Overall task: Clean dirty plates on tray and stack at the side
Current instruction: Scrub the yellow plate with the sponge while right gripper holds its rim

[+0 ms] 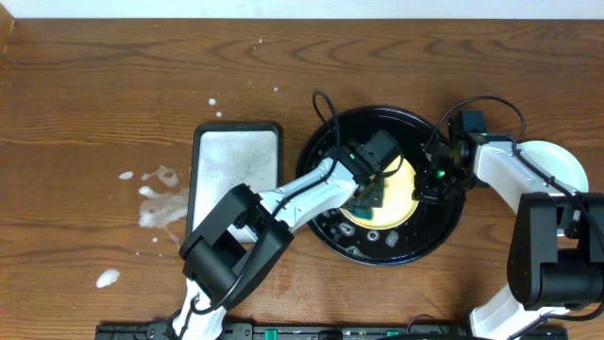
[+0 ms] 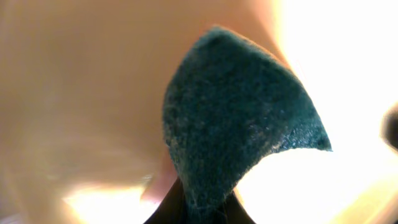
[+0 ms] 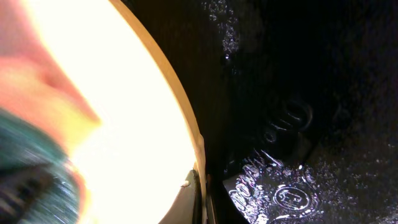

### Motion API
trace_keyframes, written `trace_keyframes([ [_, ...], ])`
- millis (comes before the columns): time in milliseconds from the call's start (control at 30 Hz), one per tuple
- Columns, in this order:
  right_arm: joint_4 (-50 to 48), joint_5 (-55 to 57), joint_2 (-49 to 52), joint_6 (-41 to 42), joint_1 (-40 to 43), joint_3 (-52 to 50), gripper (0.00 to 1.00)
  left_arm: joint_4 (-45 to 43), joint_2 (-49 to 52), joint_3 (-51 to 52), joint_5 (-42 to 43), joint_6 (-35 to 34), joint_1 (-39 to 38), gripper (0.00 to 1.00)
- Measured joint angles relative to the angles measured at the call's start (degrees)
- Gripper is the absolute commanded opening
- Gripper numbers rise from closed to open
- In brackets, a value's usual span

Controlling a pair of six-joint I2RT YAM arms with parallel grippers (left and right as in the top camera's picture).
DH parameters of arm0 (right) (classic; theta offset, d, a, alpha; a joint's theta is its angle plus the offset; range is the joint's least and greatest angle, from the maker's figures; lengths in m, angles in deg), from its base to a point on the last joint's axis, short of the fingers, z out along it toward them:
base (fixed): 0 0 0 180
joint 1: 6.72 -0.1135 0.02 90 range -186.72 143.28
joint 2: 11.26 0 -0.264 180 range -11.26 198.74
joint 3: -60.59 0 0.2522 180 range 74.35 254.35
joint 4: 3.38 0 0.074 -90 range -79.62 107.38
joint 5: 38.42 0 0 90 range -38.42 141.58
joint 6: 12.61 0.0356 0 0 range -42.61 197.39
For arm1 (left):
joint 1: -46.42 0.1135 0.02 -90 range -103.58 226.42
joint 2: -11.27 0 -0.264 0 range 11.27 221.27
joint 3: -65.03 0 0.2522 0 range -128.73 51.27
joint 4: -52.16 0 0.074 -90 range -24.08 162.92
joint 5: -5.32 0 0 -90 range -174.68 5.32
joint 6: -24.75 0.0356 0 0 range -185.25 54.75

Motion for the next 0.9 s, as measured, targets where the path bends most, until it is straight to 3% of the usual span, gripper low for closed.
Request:
trace_keyframes([
  [167, 0.2, -0.35, 0.0, 0.02, -0.11, 0.02, 0.01, 7.34, 0.42, -3.13, -15.1, 0.48, 0.48, 0.08],
  [333, 0.48, -0.33, 0.0, 0.24, -0.83, 0.0, 0.01, 5.57, 0.83, -3.65, -19.47, 1.57, 0.35, 0.08],
  [467, 0.48, -0.33, 0.0, 0.26, -0.81, 0.0, 0.01, -0.48, 1.22, -3.02, -15.39, 2.36, 1.18, 0.07],
  [733, 0.48, -0.2, 0.0, 0.26, -0.81, 0.02, 0.01, -11.47, 3.1, -2.78, 2.75, -0.13, 2.49, 0.08],
  [900, 0.66, 0.26, 0.0, 0.24, -0.76, 0.02, 0.01, -13.86, 4.72, -2.8, 10.69, -0.46, 1.42, 0.08],
])
